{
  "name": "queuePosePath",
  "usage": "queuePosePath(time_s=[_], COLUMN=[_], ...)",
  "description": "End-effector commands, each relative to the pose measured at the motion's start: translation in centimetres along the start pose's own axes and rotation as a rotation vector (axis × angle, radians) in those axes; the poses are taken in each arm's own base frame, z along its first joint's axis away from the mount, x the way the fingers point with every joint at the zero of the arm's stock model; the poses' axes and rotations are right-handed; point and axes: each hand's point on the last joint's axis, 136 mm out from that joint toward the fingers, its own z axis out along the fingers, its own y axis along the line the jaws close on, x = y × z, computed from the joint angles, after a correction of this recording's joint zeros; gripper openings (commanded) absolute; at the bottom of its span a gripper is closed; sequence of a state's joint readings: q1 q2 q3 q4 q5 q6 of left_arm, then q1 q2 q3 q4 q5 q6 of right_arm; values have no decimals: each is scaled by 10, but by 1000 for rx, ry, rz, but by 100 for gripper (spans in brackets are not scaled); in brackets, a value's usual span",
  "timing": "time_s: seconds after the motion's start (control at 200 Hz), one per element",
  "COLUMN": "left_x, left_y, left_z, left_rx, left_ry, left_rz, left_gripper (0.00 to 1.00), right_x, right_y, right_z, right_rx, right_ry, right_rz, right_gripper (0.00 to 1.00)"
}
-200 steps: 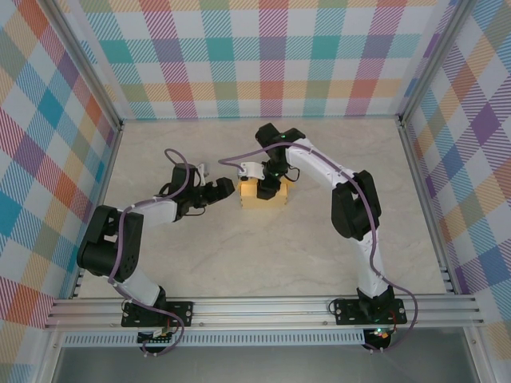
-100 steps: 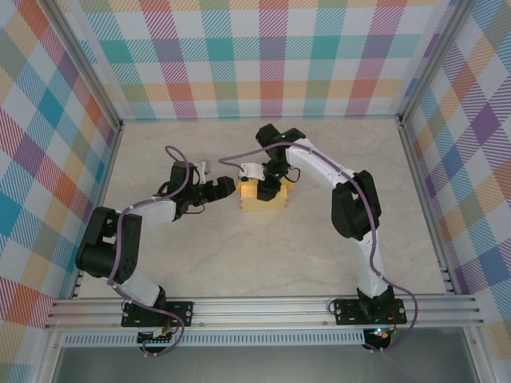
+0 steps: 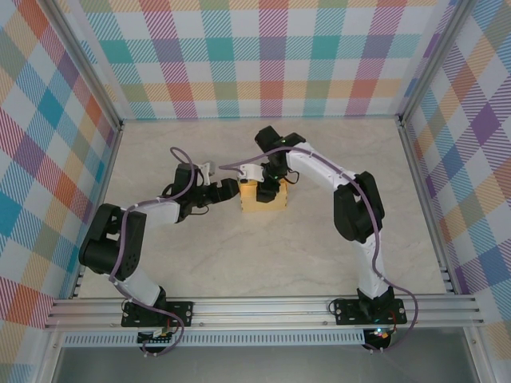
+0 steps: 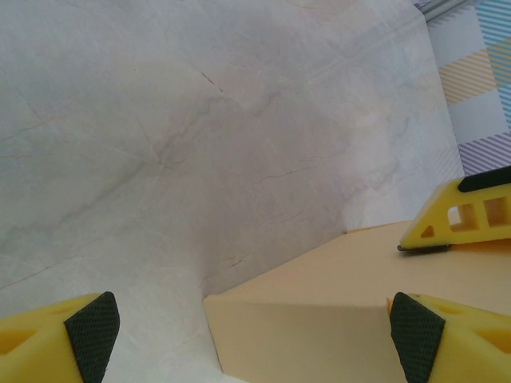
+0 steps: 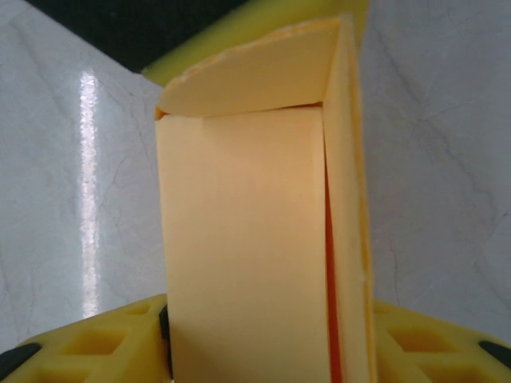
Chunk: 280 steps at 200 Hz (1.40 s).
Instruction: Fold the paper box
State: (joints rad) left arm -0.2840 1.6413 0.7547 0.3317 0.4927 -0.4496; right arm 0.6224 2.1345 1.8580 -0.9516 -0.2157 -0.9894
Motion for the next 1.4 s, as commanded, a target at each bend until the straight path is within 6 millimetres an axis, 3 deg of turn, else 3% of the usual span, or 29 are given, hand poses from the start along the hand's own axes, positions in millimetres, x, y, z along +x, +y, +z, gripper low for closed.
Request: queuePosePath(time_s=[0.0, 0.295, 0.62, 1.08, 1.304, 1.394], left_x=[6, 16, 14, -27, -44, -53], left_y=[5, 19, 19, 10, 1, -16], left_z=[8, 14, 9, -14, -26, -34], left_rx=[-10, -41, -52, -58, -35, 35], left_ry=[12, 24, 1, -136, -225, -321], left_rz=[-21, -62, -67, -108, 61, 299], left_gripper=[89, 88, 88, 100, 100, 100], right_x=[19, 20, 25, 31, 30, 31], right_y=[13, 0, -5, -7, -2, 0], right_z=[23, 25, 28, 40, 39, 35], right_rx=[-53, 90, 261, 291, 235, 186], right_ry=[50, 51, 61, 66, 49, 30], right_rz=[-1, -88, -166, -181, -183, -160], right_gripper=[54, 54, 52, 50, 48, 47])
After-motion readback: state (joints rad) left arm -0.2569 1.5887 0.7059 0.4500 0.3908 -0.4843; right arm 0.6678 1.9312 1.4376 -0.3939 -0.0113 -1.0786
